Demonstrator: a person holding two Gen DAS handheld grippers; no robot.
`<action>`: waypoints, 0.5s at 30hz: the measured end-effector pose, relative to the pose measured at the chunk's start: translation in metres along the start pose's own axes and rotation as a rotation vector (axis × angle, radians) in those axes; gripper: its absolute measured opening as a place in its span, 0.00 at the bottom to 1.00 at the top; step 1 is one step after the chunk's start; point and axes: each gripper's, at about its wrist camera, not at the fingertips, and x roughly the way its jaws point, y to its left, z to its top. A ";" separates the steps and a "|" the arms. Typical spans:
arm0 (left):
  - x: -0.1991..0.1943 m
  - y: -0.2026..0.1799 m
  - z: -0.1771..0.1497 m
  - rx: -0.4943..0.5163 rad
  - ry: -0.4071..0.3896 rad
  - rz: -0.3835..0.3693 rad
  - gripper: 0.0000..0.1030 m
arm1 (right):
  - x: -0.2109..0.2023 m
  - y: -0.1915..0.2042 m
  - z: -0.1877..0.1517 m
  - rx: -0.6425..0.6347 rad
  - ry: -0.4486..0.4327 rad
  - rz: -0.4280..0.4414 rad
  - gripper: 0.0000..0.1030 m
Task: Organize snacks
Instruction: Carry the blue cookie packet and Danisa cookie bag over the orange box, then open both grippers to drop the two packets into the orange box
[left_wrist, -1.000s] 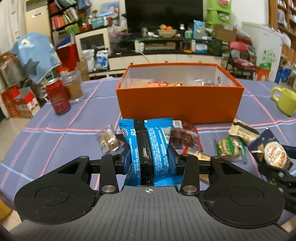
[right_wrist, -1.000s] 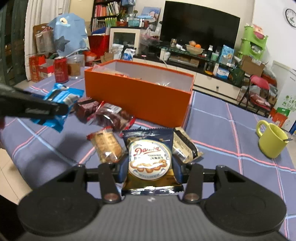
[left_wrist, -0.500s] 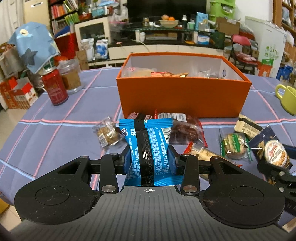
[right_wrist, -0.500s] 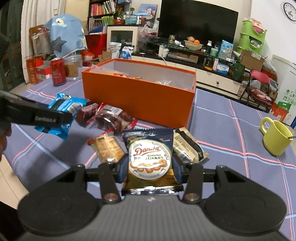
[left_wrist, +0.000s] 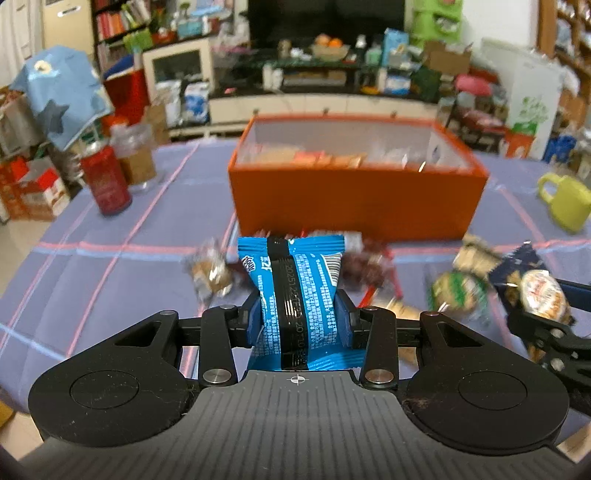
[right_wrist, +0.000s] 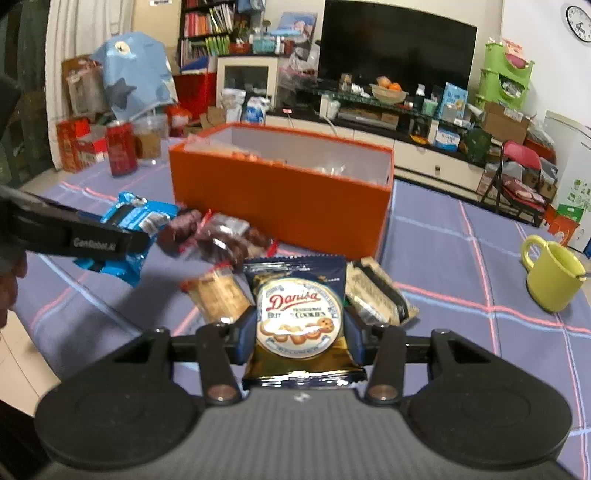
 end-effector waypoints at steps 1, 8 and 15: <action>-0.004 0.002 0.008 -0.004 -0.015 -0.015 0.35 | -0.002 -0.004 0.006 0.016 -0.013 0.005 0.47; 0.010 0.010 0.083 -0.003 -0.122 -0.037 0.35 | 0.018 -0.035 0.078 0.084 -0.129 -0.018 0.47; 0.098 -0.002 0.155 0.035 -0.113 -0.020 0.35 | 0.094 -0.052 0.142 0.089 -0.138 -0.017 0.47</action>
